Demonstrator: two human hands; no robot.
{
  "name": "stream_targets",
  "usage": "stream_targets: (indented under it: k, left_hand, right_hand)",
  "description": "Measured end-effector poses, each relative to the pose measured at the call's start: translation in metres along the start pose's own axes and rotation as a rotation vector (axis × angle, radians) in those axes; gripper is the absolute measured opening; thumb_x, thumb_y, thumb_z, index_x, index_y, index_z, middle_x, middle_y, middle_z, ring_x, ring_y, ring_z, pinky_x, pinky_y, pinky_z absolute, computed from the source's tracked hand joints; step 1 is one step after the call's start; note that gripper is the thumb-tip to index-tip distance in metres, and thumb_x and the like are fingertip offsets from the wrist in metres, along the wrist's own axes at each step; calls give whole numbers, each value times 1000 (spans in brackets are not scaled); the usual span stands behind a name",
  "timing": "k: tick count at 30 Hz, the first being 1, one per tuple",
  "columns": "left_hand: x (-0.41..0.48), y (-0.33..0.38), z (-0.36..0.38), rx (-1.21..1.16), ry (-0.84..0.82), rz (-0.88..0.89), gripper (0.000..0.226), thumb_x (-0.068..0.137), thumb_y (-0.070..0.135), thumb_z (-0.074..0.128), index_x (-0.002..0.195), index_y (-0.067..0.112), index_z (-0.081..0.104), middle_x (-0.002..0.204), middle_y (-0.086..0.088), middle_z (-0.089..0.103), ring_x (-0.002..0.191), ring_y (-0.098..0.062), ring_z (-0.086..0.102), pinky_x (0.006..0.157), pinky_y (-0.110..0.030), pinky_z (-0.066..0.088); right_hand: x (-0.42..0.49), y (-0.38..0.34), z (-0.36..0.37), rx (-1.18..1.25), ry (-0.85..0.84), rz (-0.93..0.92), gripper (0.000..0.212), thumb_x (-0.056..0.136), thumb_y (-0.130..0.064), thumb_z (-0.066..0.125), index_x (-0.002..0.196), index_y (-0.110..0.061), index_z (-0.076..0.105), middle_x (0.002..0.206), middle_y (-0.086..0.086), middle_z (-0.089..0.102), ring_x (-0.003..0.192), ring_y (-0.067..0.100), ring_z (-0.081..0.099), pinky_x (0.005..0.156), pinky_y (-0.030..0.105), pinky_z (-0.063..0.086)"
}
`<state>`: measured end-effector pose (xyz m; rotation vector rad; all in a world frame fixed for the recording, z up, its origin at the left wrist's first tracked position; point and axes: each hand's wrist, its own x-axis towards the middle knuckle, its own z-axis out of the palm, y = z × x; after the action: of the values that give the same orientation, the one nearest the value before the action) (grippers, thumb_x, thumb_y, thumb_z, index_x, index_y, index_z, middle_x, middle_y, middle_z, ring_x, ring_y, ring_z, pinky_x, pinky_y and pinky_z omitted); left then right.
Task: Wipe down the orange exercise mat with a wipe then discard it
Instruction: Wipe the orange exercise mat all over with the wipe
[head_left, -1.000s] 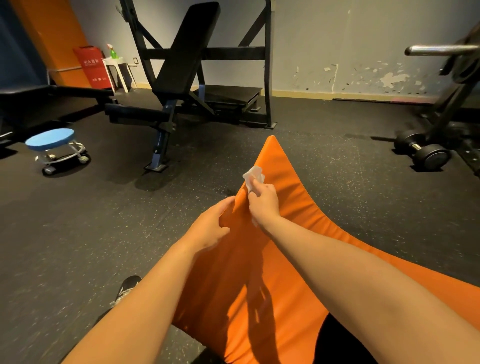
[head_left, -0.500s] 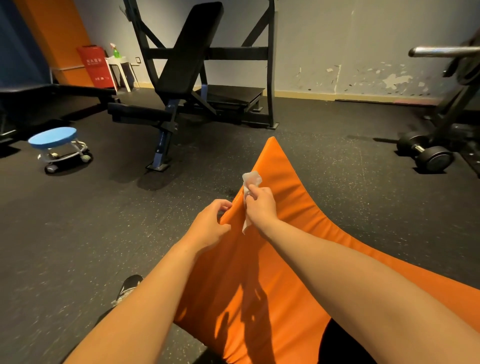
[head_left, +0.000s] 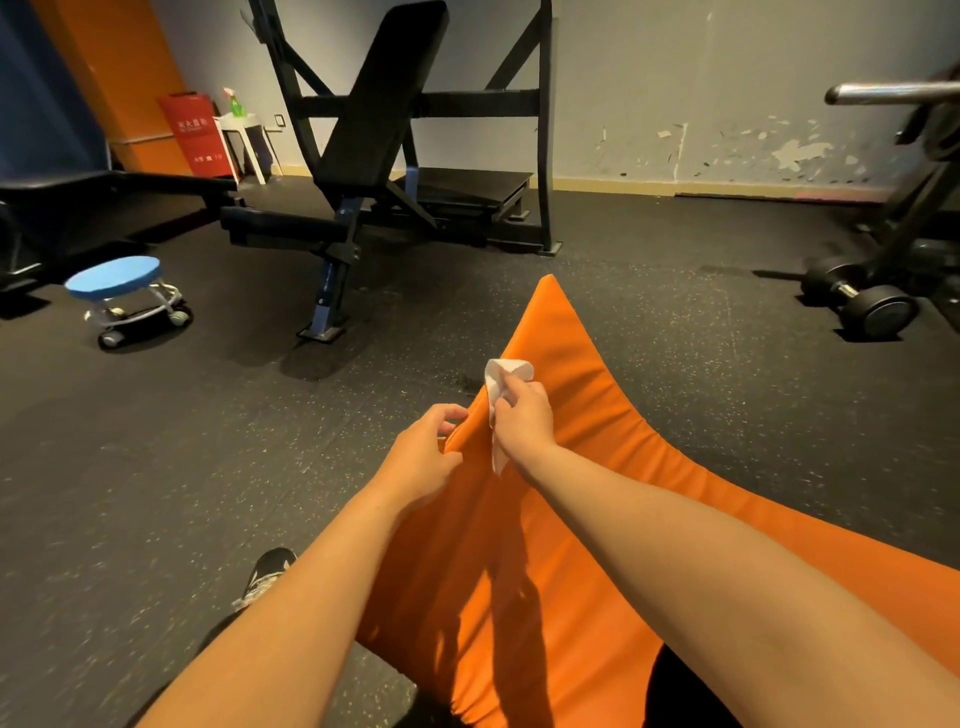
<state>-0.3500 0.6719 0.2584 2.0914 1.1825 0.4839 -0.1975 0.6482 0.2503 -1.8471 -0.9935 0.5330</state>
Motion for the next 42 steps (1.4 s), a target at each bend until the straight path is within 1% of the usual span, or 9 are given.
stream_targets:
  k: [2,7,14,17,22,28,35,39,42]
  left_hand:
    - [1,2,1,-3,26,-10,52,95,6,62,130,43,49,131,6,56,114,-16,58,85,-29,55]
    - [1,-1,-2,-42,107,10,51,93,4,61,130,38,55,136,8,58,125,-15,54,96,-28,45]
    - [-5,2,-4,21,-11,61,61,93,3,59,142,38,50,138,11,55,123,-11,53,99,-32,50]
    - [-9,1,-4,-26,19,50,62,90,0,59,139,37,52,129,13,58,114,-5,53,92,-22,44]
    - [-8,3,-10,-163,140,-5,51,88,18,76,135,31,60,123,13,64,107,-4,59,90,-21,44]
    - [-14,11,-6,-117,81,-54,45,87,5,69,127,26,66,108,12,64,107,-10,63,84,-23,49]
    - [-15,7,-10,-110,90,12,33,92,18,69,112,44,66,107,18,68,99,-3,63,90,-28,53]
    - [-16,13,-17,24,-134,25,55,88,2,62,116,49,56,117,20,60,107,-8,57,90,-31,50]
    - [-21,14,-14,54,-142,43,62,91,-3,57,123,50,51,119,18,55,109,-8,52,86,-27,45]
  right_hand:
    - [-8,-2,3,-35,-10,-12,43,105,-7,46,146,-21,52,130,4,47,117,21,52,91,14,38]
    - [-39,3,19,-80,-109,-167,31,96,3,46,80,-19,59,93,-3,48,90,18,52,63,5,36]
    - [-5,3,0,-50,29,-41,44,104,-4,46,141,-26,56,117,2,53,95,14,56,74,14,44]
    - [-18,3,6,-101,-7,-72,33,100,0,48,127,-13,64,105,2,52,91,17,54,68,0,36]
    - [-34,1,17,-116,-119,-138,20,97,-1,52,95,-16,63,102,-1,50,94,17,53,63,1,34]
    - [-10,5,11,43,-31,77,43,97,-3,50,133,-23,62,118,10,60,103,30,63,81,34,53]
    - [-28,5,20,10,-106,-36,17,99,-3,54,103,-13,67,114,6,56,100,20,57,62,4,34]
    - [-6,5,11,121,-27,54,42,103,-7,52,143,-17,57,132,7,50,118,22,54,96,19,42]
    - [-17,13,13,130,-63,73,46,104,-7,50,148,-22,52,138,7,48,120,23,54,106,29,45]
